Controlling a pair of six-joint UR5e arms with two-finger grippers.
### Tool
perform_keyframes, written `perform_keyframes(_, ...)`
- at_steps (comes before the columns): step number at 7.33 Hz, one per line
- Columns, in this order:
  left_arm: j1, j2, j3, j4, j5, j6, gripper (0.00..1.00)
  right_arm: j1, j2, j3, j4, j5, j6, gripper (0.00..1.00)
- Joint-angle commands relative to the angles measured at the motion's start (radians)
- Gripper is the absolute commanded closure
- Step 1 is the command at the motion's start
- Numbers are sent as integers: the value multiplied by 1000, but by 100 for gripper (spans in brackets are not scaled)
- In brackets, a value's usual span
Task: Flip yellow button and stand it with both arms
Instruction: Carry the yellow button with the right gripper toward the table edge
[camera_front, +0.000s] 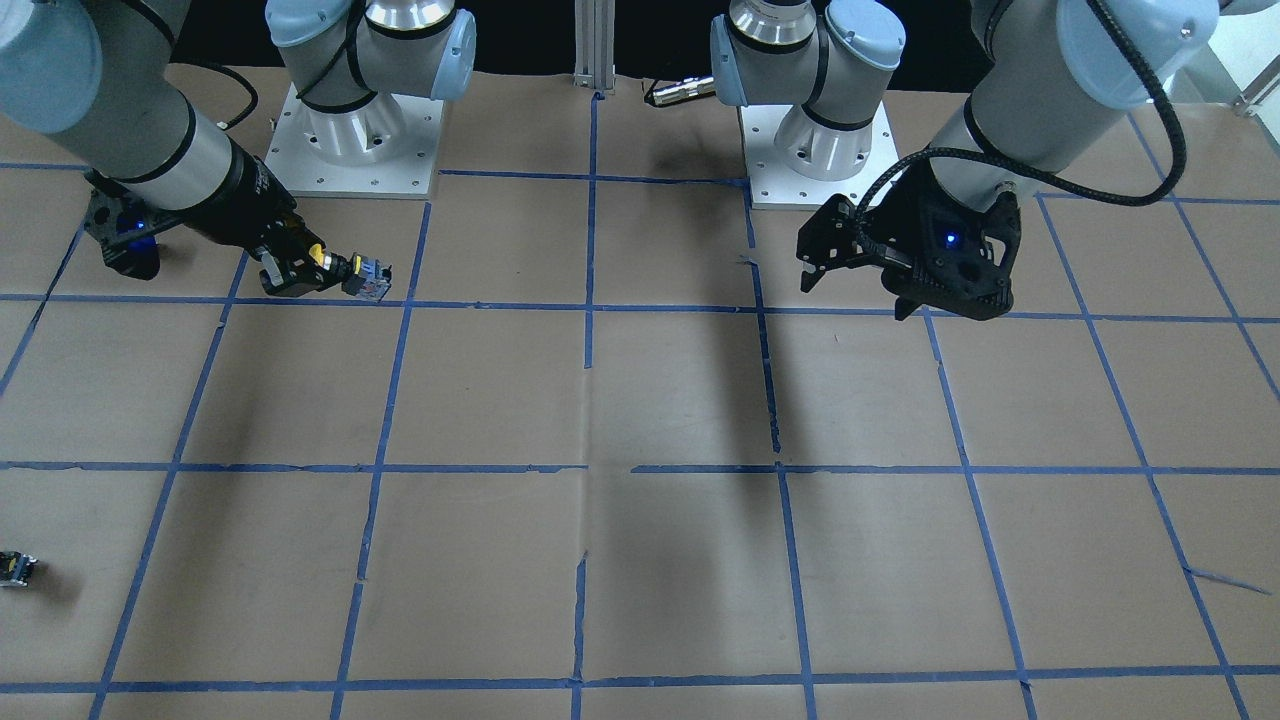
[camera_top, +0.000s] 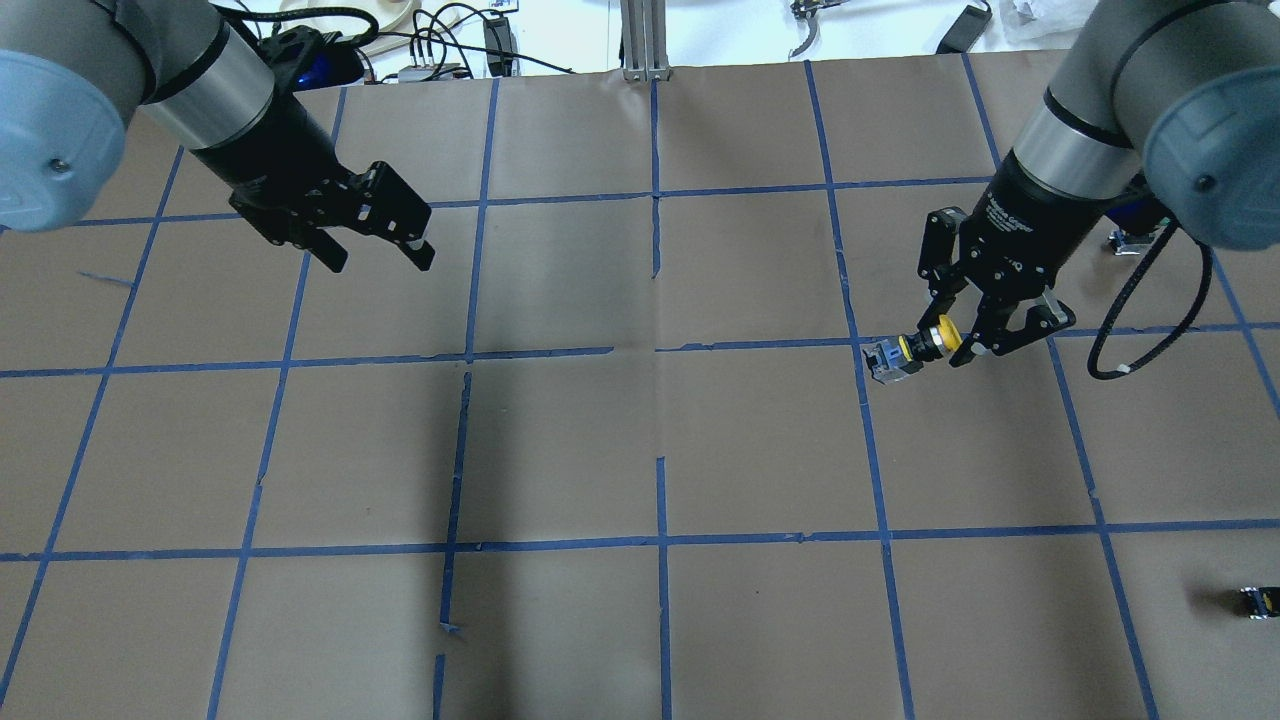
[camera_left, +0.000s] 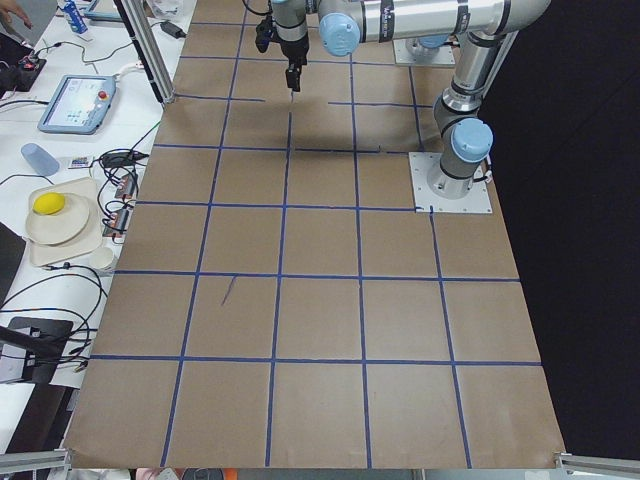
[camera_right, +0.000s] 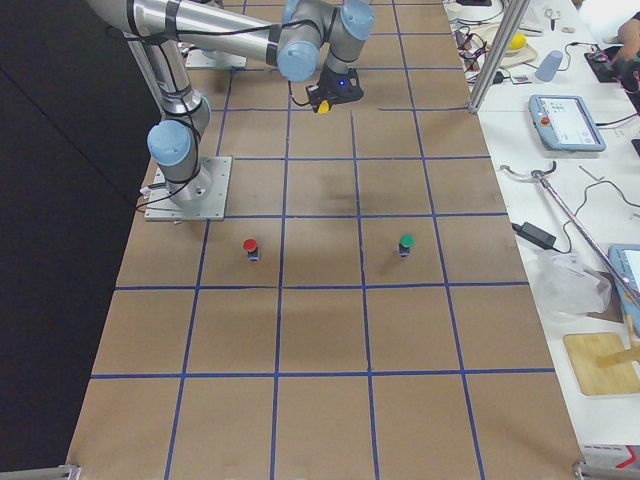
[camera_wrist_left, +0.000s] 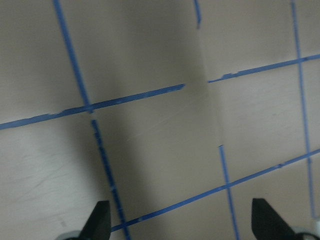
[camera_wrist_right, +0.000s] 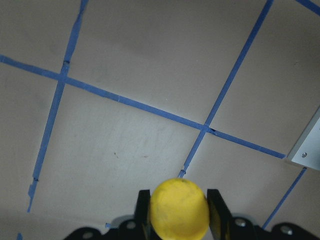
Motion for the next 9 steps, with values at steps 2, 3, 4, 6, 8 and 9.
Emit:
perform_keyframes(2,-116,-11,47,-9,192,-2,1,-42,-26,117,-143,-330,1,100)
perform_keyframes(3,-117,-21,55,-3,199,-2,1,-59,-32,134,-149,-348,12,100)
perform_keyframes(4,-101,-24,76,-3,191,7,1,-85,-20,140,-178,-414,60,100)
perform_keyframes(6,-44,-21,113,-12,53,0,1,-111,40,203,-386,-701,65,98)
perform_keyframes(8,-39,-11,110,-9,55,-2,1,-131,173,214,-560,-817,69,97)
perform_keyframes(9,-39,-13,111,-1,55,0,1,-132,266,217,-659,-856,68,97)
